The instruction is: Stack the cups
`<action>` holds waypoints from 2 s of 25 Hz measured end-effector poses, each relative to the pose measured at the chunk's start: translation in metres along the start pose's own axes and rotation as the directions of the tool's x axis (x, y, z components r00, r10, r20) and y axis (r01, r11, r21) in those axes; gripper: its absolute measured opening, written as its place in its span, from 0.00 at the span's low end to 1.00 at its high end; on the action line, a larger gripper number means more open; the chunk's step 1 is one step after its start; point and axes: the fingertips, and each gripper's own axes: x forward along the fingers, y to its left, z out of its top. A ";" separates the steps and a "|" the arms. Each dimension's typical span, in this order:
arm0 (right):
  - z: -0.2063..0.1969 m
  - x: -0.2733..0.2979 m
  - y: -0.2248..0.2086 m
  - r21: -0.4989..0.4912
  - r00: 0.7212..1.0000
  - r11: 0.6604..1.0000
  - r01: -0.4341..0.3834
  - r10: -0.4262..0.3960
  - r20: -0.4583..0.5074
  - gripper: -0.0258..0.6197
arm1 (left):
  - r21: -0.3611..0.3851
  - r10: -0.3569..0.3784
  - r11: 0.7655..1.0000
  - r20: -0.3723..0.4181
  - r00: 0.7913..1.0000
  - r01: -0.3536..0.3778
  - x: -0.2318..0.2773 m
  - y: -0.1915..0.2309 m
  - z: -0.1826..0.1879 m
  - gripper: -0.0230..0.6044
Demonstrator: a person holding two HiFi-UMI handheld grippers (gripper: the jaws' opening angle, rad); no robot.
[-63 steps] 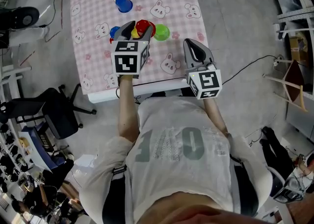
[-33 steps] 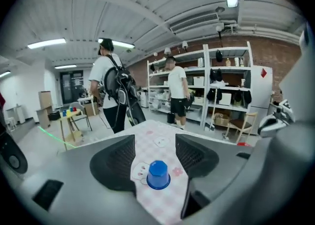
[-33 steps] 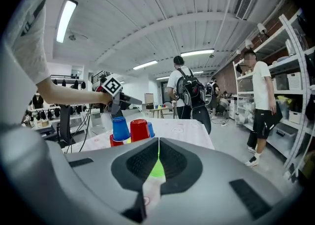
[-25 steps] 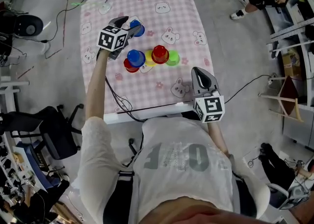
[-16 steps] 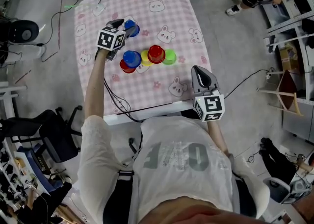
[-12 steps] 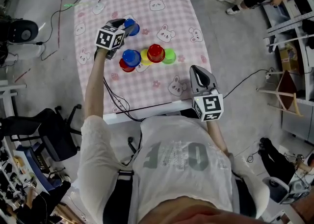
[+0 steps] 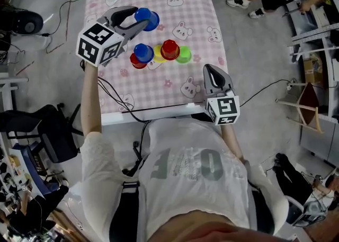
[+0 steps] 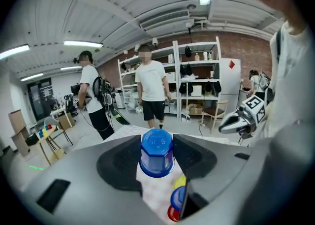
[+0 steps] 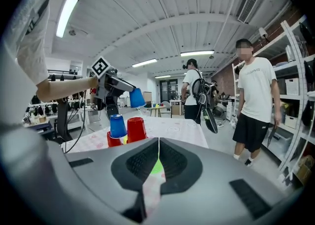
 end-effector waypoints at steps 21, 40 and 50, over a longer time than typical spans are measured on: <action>-0.007 -0.011 0.018 -0.013 0.998 0.998 -0.063 0.063 -0.004 0.09 | 0.047 -0.150 0.987 -0.100 0.984 0.155 -0.016 -0.083 -0.016 0.39; -0.010 -0.010 0.019 -0.027 0.998 0.998 -0.056 0.055 -0.025 0.09 | 0.056 -0.130 0.989 -0.093 0.987 0.136 -0.013 -0.080 -0.022 0.39; 0.003 0.001 0.027 -0.039 0.996 0.996 -0.085 0.085 0.013 0.09 | 0.028 0.126 0.989 0.366 0.922 -0.146 -0.079 -0.046 0.081 0.39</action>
